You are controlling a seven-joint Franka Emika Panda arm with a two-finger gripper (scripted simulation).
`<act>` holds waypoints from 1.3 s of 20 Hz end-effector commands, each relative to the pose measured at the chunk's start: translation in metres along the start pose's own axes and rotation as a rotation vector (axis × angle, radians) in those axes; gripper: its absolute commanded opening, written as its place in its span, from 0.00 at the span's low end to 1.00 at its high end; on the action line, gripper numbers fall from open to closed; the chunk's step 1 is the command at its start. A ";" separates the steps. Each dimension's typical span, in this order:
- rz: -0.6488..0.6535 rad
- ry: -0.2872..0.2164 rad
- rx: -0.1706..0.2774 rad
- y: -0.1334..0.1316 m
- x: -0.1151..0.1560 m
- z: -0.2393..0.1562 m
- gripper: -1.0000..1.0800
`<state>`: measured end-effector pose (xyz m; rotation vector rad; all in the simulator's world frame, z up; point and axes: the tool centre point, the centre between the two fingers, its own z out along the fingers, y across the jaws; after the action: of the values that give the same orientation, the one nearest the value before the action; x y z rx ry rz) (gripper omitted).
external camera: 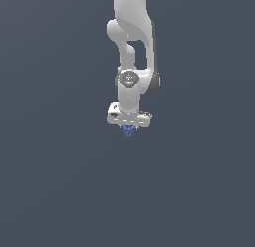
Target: Pick up the object and move it to a goal position.
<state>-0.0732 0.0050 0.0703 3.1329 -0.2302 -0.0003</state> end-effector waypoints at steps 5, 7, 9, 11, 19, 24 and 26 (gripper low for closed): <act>-0.001 0.001 -0.001 -0.045 -0.001 -0.039 0.00; -0.001 0.001 -0.001 -0.063 -0.002 -0.055 0.00; -0.001 0.001 -0.001 -0.082 -0.002 -0.071 0.00; -0.001 0.001 -0.002 -0.101 -0.003 -0.087 0.00; -0.001 0.001 -0.001 -0.167 -0.002 -0.145 0.00; -0.001 0.001 0.000 -0.192 -0.001 -0.165 0.00; -0.001 0.000 0.000 -0.198 0.000 -0.170 0.00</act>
<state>-0.0454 0.1962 0.2362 3.1334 -0.2268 0.0018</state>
